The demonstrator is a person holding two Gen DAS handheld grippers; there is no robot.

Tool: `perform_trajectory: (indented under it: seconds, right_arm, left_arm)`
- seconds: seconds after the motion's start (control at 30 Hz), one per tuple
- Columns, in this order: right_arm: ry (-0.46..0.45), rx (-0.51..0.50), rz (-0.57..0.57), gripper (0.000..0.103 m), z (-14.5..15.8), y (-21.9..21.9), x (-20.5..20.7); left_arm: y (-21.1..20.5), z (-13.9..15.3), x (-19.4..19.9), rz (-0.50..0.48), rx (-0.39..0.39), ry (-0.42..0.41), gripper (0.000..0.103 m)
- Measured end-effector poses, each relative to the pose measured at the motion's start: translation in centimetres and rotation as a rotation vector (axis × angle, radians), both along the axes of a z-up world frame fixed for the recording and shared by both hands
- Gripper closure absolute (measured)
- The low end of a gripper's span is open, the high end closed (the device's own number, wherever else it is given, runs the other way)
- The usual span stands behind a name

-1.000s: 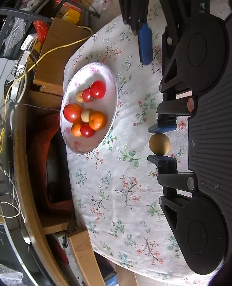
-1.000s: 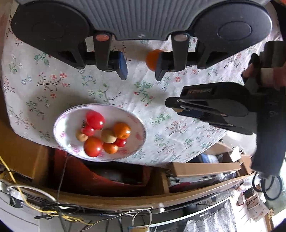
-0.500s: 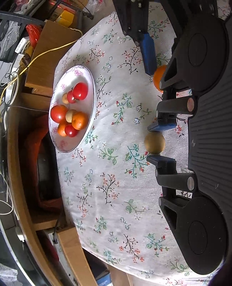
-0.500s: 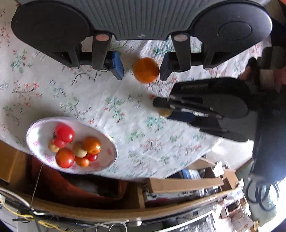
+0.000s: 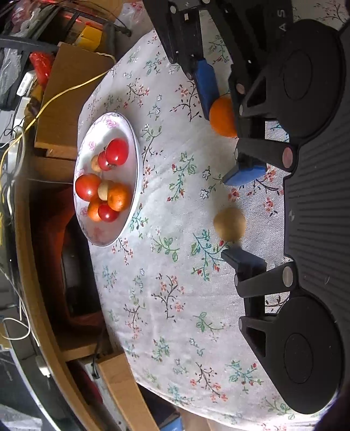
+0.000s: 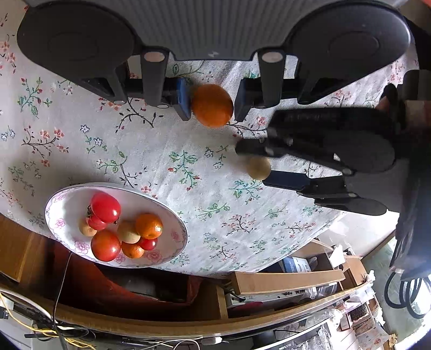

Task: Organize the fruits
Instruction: 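Grasp the tan fruit with the left tool while the right tool grasps the tangerine, then carry the tan fruit in the left tool and tangerine in the right tool to the bowl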

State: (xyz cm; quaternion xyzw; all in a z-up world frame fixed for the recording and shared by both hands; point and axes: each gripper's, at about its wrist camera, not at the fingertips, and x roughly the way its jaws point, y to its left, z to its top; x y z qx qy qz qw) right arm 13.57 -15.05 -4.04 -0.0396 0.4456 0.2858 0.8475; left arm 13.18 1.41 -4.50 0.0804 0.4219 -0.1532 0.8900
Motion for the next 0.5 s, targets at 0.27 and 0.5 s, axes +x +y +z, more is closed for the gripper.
perform_trajectory:
  seconds: [0.27,0.5]
  right_arm:
    - [-0.018,-0.027,-0.028,0.070,0.1,-0.6,-0.1]
    - [-0.030,-0.051,-0.057,0.070,0.8,-1.1,-0.6]
  left_arm:
    - [-0.1,0.2,0.3,0.013,-0.004,0.008,0.060]
    - [0.0,0.7,-0.6,0.036,-0.018,0.039,0.069]
